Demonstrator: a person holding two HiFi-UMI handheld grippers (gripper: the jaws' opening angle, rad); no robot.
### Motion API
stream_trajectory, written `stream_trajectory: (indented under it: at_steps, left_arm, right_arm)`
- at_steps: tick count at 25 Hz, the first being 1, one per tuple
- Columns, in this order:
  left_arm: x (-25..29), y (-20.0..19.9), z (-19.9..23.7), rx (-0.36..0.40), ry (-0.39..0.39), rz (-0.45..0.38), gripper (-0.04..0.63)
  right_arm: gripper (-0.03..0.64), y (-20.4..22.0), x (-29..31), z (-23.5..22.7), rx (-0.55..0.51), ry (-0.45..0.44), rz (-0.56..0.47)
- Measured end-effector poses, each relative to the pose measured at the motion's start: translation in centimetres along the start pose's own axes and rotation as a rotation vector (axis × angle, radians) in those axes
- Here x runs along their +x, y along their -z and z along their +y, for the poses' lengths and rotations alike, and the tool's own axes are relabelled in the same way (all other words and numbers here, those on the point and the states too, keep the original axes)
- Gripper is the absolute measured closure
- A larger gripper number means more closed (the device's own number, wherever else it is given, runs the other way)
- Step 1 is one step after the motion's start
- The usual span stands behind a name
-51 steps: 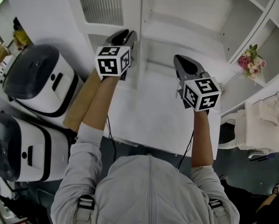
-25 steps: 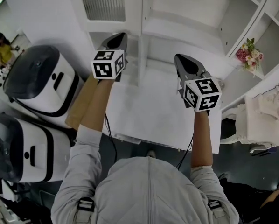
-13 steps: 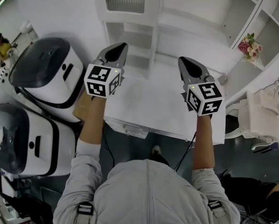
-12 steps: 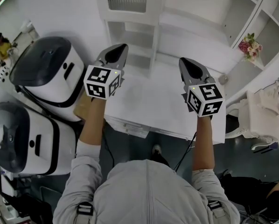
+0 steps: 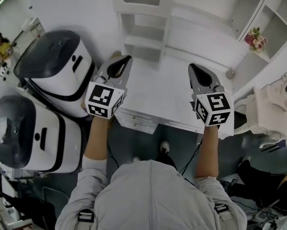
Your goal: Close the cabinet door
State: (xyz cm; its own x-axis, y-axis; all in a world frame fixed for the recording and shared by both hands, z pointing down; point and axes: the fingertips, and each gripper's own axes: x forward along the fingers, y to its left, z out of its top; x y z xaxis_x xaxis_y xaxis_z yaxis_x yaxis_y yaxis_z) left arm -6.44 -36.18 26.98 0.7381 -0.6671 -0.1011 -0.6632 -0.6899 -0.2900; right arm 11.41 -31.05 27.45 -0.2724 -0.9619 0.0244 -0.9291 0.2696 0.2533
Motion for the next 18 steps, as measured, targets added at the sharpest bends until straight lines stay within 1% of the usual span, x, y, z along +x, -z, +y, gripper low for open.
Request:
stream_trajectory:
  at_steps: [4,8,12,15,18]
  left_arm:
    - [-1.9,0.0,-0.9,0.007,0.006,0.010,0.578]
    - [-3.3,-0.7,-0.9,-0.003,-0.005,-0.009,0.578]
    - [-4.0,-1.4,-1.0,-0.001,-0.004,-0.024,0.578]
    - [-4.2,-1.7,-1.3,0.012,0.002,-0.022,0.578]
    - [-4.2,-1.7,-1.7,0.018,0.008,-0.020,0.578]
  right_arm:
    - [0.615,-0.4,-1.7,0.5,0.011,0.009,-0.005]
    - [0.615,-0.6,-2.6,1.6,0.002,0.002,0.011]
    - [0.615,-0.7,-2.9,2.6,-0.012,-0.006,0.016]
    - [0.615,-0.6,-3.0,3.0,-0.031,-0.005,0.030]
    - [0.615,-0.6,-3.1,3.2,-0.025,0.000,0.026]
